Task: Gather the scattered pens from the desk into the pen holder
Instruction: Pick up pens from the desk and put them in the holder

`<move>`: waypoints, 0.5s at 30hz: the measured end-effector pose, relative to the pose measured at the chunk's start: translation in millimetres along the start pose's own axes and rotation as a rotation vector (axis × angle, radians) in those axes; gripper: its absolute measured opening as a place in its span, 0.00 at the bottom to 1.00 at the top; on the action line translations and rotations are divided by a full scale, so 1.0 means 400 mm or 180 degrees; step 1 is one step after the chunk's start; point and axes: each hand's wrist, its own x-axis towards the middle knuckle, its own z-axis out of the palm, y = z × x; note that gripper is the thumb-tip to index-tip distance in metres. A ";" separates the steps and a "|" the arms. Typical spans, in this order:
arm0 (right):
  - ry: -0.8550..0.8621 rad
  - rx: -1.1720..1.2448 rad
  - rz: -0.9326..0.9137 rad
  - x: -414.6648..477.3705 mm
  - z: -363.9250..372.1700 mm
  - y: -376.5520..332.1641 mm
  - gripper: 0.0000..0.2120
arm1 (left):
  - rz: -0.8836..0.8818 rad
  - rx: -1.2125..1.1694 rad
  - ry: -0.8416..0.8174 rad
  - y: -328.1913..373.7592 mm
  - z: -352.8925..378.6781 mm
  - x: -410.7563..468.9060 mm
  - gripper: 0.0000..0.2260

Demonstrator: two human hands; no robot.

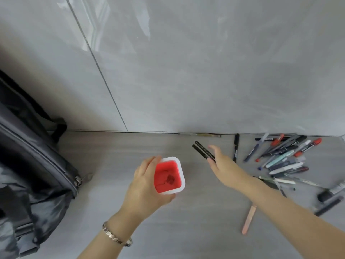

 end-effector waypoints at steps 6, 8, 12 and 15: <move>-0.0423 -0.0051 -0.0541 -0.187 -0.155 -0.179 0.13 | 0.0071 -0.0134 0.0112 -0.012 0.011 -0.003 0.41; -0.0679 -0.0542 -0.0460 -0.175 -0.131 -0.218 0.16 | 0.0059 -0.0115 0.0145 -0.016 0.015 -0.001 0.41; -0.0794 -0.0819 -0.0271 -0.102 -0.052 -0.272 0.20 | 0.0072 -0.0152 0.0140 -0.010 0.013 -0.002 0.42; -0.0767 -0.0594 -0.0282 -0.079 -0.052 -0.296 0.21 | 0.0102 -0.0163 0.0105 -0.008 0.009 -0.002 0.43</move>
